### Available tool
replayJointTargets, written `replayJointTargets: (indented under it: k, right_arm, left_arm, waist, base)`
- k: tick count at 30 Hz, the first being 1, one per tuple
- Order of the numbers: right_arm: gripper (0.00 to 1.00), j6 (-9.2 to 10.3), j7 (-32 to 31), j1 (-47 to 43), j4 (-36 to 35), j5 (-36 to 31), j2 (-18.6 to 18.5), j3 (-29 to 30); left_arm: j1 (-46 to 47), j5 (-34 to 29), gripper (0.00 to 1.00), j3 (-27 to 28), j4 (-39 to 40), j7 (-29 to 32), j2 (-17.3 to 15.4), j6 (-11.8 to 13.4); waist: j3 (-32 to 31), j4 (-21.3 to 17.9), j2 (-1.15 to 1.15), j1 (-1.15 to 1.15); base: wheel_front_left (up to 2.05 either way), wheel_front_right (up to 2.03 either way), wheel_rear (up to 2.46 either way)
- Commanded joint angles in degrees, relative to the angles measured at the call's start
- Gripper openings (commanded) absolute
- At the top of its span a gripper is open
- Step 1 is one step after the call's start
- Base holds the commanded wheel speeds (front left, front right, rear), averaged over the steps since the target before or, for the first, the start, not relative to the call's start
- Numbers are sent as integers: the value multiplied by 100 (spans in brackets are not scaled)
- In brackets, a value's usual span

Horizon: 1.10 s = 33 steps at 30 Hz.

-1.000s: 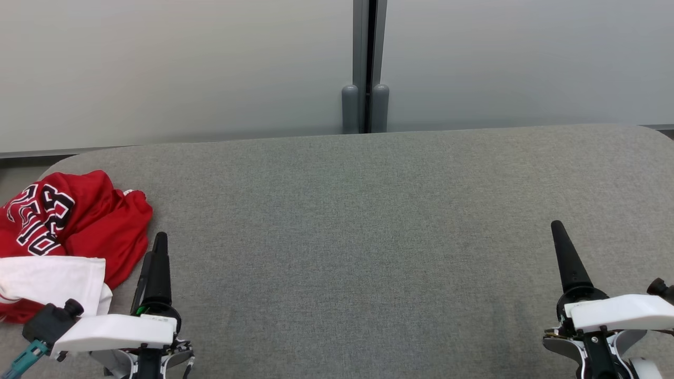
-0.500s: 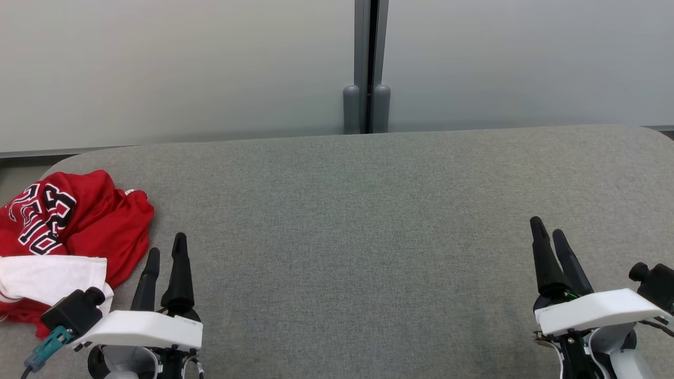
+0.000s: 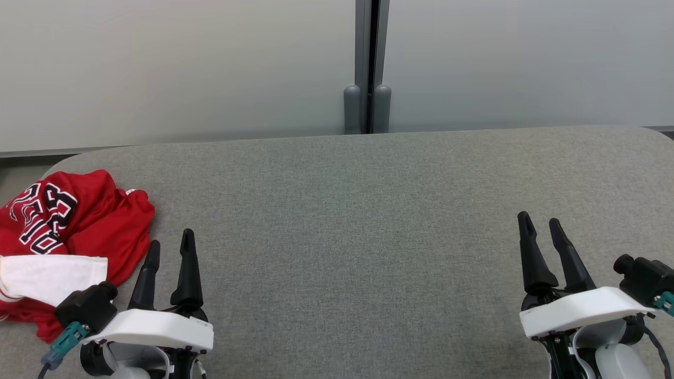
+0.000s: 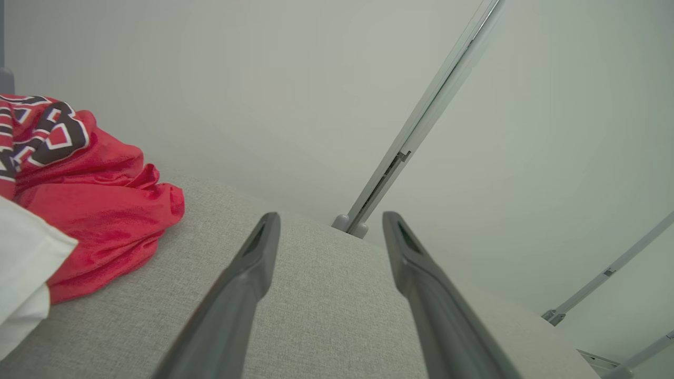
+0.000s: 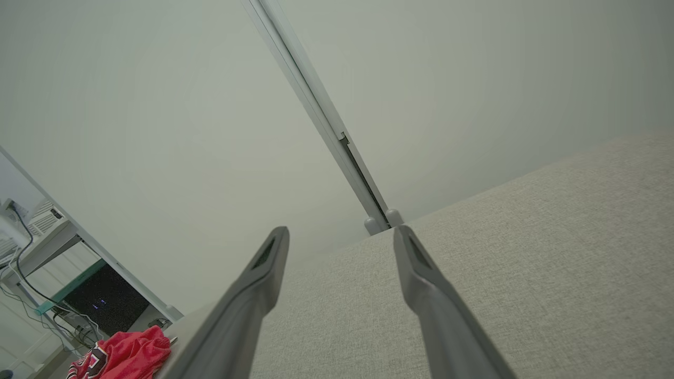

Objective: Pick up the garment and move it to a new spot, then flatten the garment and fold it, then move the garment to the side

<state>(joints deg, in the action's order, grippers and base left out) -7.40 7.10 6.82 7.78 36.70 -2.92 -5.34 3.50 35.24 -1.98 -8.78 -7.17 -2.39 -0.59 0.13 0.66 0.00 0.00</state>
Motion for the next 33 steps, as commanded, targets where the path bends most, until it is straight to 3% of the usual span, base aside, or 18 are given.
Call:
replayJointTargets:
  k: [1, 33]
  right_arm:
    - [100, -11, 80, 132, -87, -223, -37, -20]
    - [100, -13, 520, 243, -43, -1747, -55, -304]
  left_arm:
    - [139, -200, 100, -25, 92, -66, -40, 35]
    - [115, -1601, 100, -263, 161, -505, -54, 231]
  waist:
    - [2, 4, 0, 0]
    - [-20, 9, 0, 0]
  base:
    - [0, 0, 0]
    - [0, 0, 0]
